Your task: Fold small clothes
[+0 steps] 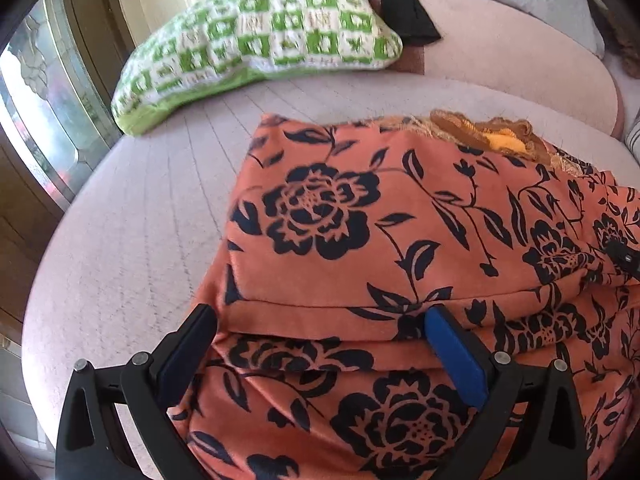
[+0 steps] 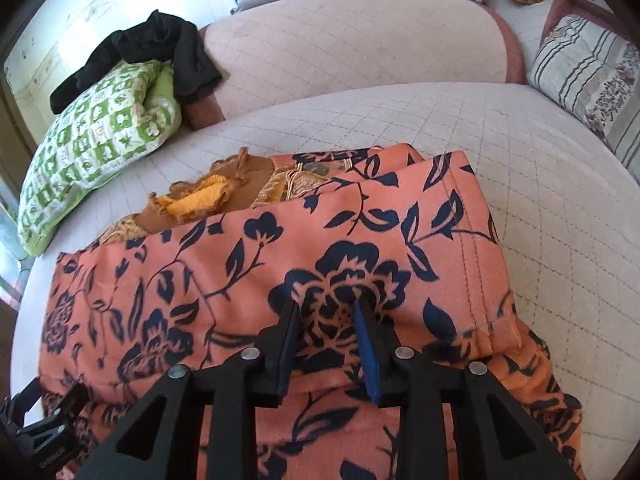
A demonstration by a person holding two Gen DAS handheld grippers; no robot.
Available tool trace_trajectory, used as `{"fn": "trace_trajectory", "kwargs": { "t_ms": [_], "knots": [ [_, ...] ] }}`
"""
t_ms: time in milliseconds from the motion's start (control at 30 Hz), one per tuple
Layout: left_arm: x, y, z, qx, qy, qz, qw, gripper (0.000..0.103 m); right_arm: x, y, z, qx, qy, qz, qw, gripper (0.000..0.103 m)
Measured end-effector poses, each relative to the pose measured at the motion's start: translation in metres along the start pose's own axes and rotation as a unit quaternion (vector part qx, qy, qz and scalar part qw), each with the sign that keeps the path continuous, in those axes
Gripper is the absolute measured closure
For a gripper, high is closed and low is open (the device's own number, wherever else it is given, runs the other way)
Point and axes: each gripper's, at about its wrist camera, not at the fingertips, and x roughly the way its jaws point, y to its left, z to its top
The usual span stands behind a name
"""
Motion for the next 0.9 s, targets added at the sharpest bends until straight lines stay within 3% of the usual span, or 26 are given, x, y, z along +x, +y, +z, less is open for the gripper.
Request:
{"fn": "trace_trajectory", "kwargs": {
  "t_ms": [167, 267, 333, 367, 433, 667, 900],
  "knots": [
    [-0.02, 0.003, -0.013, 0.01, -0.035, 0.015, 0.9992, 0.0, -0.038, -0.023, -0.019, -0.006, 0.007, 0.019, 1.0, 0.071],
    [-0.019, 0.008, -0.027, 0.018, -0.014, 0.014, 0.9996, 0.0, -0.058, -0.035, -0.036, -0.031, 0.018, 0.019, 0.999, 0.071],
    [-0.009, 0.009, -0.036, 0.03, 0.018, 0.007, 0.9994, 0.0, -0.061, -0.043, -0.048, -0.045, 0.039, 0.017, 0.998, 0.063],
    [-0.012, 0.014, -0.038, 0.02, 0.012, -0.002, 0.9997, 0.0, -0.059, -0.049, -0.054, -0.053, 0.059, 0.014, 0.997, 0.053],
    [-0.02, 0.024, -0.041, 0.01, 0.016, -0.007, 0.9998, 0.0, -0.063, -0.061, -0.064, -0.055, 0.071, 0.024, 0.996, 0.053],
    [-0.066, 0.073, -0.073, -0.068, -0.019, -0.013, 0.9974, 0.0, -0.137, -0.115, -0.061, -0.017, -0.004, 0.057, 0.998, 0.038],
    [-0.095, 0.121, -0.117, -0.13, -0.002, -0.042, 0.9906, 0.0, -0.158, -0.189, -0.075, 0.043, 0.018, 0.076, 0.996, 0.036]
  ]
}}
